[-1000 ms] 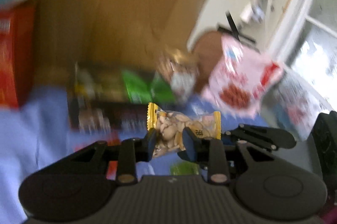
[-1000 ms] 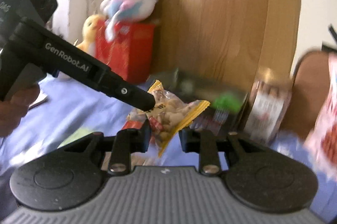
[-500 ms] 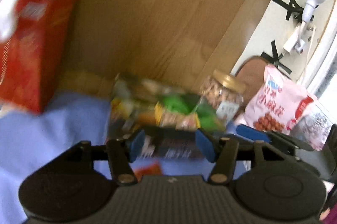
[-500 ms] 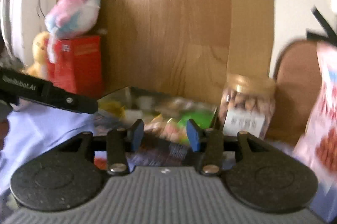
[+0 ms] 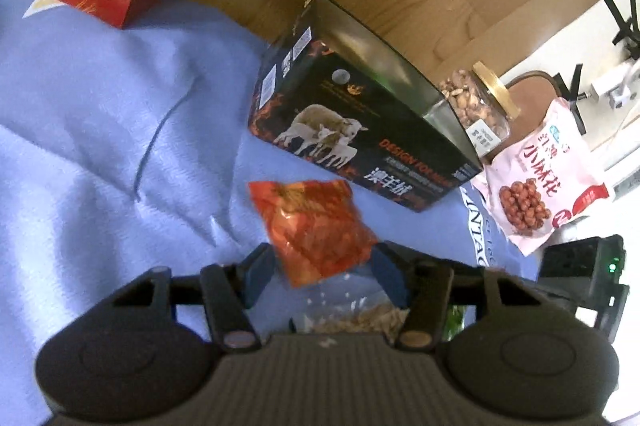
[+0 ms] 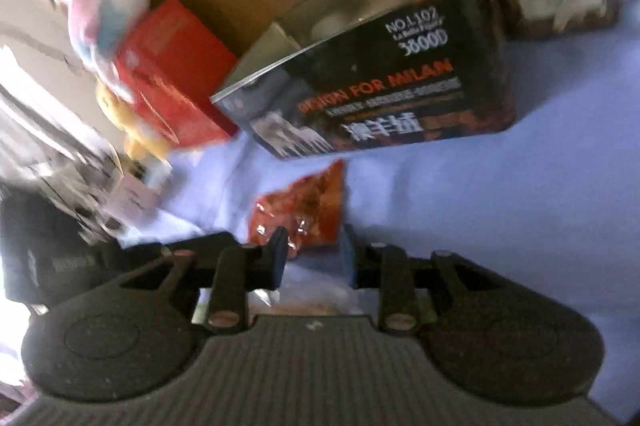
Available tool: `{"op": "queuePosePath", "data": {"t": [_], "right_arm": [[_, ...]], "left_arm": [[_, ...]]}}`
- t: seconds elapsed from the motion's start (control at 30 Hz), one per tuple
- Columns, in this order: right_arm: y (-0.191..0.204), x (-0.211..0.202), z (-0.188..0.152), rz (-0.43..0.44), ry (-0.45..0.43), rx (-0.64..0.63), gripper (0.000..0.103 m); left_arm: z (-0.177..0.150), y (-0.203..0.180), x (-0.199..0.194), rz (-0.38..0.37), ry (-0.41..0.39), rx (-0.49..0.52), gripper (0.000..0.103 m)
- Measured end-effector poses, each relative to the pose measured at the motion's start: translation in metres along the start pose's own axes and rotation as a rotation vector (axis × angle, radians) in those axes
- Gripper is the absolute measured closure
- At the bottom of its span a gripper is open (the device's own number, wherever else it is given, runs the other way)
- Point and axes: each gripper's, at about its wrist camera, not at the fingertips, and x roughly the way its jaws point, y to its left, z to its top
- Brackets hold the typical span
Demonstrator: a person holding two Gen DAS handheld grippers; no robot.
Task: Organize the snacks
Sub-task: 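Grasp the red jerky pack with the left gripper, then carry the red jerky pack into the tin with the left gripper, release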
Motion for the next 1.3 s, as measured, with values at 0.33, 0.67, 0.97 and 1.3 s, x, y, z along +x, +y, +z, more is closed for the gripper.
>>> {"op": "queuePosePath", "data": {"t": [0.33, 0.67, 0.97, 1.3], "right_arm": [[0.002, 0.014, -0.001, 0.064, -0.046, 0.092, 0.073], [-0.006, 0.011, -0.001, 0.070, -0.094, 0.190, 0.090], [-0.020, -0.043, -0.031, 0.351, -0.152, 0.400, 0.090], [0.013, -0.073, 0.007, 0.263, -0.284, 0.178, 0.091]], "left_arm": [[0.007, 0.027, 0.004, -0.063, 0.012, -0.124, 0.085], [0.007, 0.025, 0.002, -0.113, 0.009, -0.134, 0.059], [-0.016, -0.016, -0.023, -0.189, -0.050, -0.046, 0.045], [0.015, -0.087, -0.030, -0.112, -0.160, 0.171, 0.071]]}}
